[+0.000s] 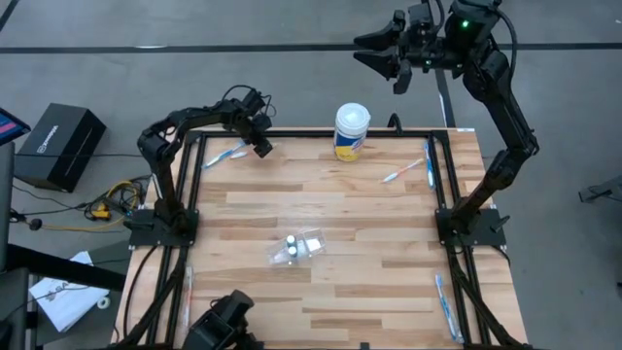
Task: Pick & Place toothbrushing station
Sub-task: Put the top orange toothbrush into the transparent organizer
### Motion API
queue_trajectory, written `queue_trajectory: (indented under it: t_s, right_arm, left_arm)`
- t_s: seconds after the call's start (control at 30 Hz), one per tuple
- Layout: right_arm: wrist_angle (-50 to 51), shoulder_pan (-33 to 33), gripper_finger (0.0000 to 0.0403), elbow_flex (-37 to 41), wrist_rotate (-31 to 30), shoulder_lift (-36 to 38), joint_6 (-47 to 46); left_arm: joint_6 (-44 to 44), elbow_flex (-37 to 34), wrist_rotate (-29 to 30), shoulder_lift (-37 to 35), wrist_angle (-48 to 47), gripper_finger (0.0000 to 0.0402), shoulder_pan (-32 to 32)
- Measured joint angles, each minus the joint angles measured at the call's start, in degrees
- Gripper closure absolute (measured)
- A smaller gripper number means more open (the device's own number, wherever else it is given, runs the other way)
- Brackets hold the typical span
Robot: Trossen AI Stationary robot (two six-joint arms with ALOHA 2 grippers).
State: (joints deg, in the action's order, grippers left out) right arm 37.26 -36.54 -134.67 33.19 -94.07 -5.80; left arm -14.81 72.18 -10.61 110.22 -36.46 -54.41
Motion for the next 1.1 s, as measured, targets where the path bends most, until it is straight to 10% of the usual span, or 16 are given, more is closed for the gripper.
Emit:
queue_trajectory:
  t_s: [0.53,1.1]
  right_arm:
    - [0.0,0.0,0.0214,0.0,0.0,0.0,-1.8]
    - [-0.1,0.0,0.0214,0.0,0.0,0.0,-1.3]
  left_arm:
    - [-1.1,0.0,-0.6,2.9,0.6,0.0209,-0.3]
    - [-2.9,0.3,-0.4,5.2,0.2,0.0391,-0.3]
